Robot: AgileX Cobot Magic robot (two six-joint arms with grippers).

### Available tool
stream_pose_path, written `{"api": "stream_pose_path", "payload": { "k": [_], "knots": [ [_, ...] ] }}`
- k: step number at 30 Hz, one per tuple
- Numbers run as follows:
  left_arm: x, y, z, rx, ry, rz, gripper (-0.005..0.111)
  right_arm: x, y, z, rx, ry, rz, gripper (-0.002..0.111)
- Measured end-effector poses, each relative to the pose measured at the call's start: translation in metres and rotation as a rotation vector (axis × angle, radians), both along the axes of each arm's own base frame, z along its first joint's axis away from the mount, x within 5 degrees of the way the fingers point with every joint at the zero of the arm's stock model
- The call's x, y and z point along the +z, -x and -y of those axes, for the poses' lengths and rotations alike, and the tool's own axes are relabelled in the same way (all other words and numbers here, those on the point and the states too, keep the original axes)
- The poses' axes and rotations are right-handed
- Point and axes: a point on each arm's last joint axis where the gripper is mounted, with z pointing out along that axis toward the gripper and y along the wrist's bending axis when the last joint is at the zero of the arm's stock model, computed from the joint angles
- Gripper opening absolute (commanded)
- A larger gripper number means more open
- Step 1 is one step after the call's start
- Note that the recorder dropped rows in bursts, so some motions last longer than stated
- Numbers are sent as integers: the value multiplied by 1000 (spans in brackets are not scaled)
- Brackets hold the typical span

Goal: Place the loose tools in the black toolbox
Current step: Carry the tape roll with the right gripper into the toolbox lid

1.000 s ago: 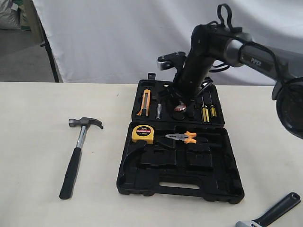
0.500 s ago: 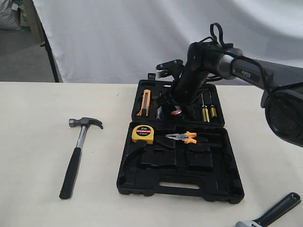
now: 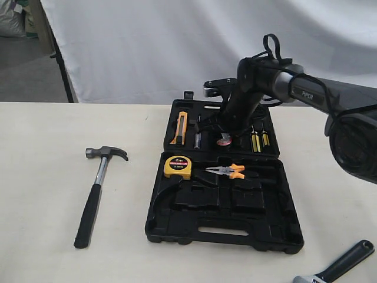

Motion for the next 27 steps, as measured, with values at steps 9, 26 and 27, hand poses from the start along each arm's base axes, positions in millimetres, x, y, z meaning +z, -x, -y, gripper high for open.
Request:
{"api": "stream_pose_path", "payload": {
  "k": [9,26,27],
  "knots": [
    [0,0,0,0,0,0,1,0,3,-6,-28,80,40,60],
    [0,0,0,0,0,0,1,15,2,-14,-55,-24,20,72],
    [0,0,0,0,0,0,1,16,1,-13,-52,-14,28,71]
  ]
}}
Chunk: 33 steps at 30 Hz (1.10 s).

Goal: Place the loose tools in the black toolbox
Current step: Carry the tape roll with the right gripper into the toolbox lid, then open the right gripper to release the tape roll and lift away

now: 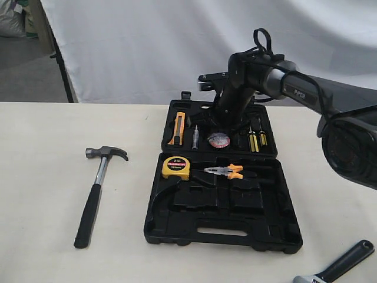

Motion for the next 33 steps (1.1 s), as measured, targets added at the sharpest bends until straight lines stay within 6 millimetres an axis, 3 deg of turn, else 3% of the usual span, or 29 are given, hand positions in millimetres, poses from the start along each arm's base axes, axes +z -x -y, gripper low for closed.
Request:
{"api": "stream_pose_path", "payload": {
  "k": [2,4,11,15,22,33],
  "knots": [
    [0,0,0,0,0,0,1,5,0,1,3,7,15,67],
    [0,0,0,0,0,0,1,13,0,2,6,13,36,56],
    [0,0,0,0,0,0,1,31,0,5,2,2,61,0],
    [0,0,0,0,0,0,1,25,2,6,1,23,22,0],
    [0,0,0,0,0,0,1,-5,3,6,0,55,-52,0],
    [0,0,0,0,0,0,1,-6,2,6,-4,47,-60,0]
  ]
}}
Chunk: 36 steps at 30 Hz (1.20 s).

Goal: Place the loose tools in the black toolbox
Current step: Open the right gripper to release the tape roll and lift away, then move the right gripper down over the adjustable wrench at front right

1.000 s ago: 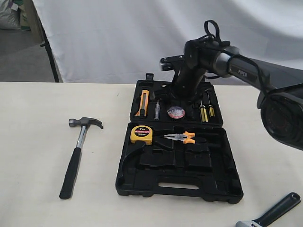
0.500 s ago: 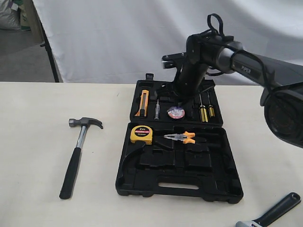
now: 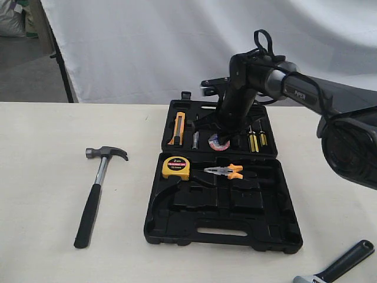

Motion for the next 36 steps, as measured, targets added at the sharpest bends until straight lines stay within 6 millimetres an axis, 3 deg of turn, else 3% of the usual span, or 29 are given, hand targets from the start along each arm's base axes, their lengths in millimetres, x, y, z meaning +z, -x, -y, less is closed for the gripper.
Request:
{"api": "stream_pose_path", "payload": {
  "k": [5,7,15,20,24,29,36],
  "knots": [
    [0,0,0,0,0,0,1,18,1,1,0,-8,15,0],
    [0,0,0,0,0,0,1,39,1,2,2,-7,43,0],
    [0,0,0,0,0,0,1,156,19,21,2,4,227,0],
    [0,0,0,0,0,0,1,187,44,36,36,34,244,0],
    [0,0,0,0,0,0,1,182,67,51,50,101,182,0],
    [0,0,0,0,0,0,1,154,104,79,59,240,56,0],
    [0,0,0,0,0,0,1,113,177,120,87,356,-151,0]
  ]
}}
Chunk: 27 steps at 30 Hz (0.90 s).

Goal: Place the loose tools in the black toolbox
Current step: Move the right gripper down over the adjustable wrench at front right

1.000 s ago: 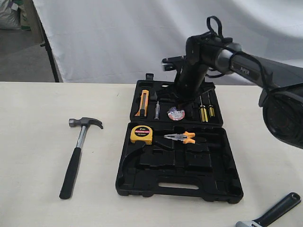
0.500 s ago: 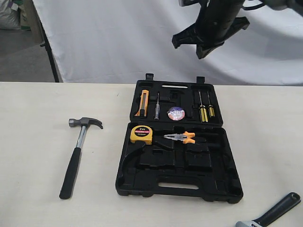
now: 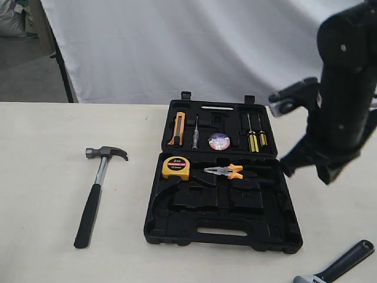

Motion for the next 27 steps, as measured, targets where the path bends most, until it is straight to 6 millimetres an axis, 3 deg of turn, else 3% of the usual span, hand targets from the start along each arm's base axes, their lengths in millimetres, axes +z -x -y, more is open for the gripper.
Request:
{"api": "stream_pose_path", "payload": {
  "k": [7,15,17,24,27],
  "knots": [
    [0,0,0,0,0,0,1,-50,48,27,0,105,-196,0],
    [0,0,0,0,0,0,1,-83,59,31,49,97,-218,3],
    [0,0,0,0,0,0,1,-87,58,30,58,98,-224,17],
    [0,0,0,0,0,0,1,-92,55,28,89,91,-213,88],
    [0,0,0,0,0,0,1,-92,54,28,191,94,-231,103]
  ]
}}
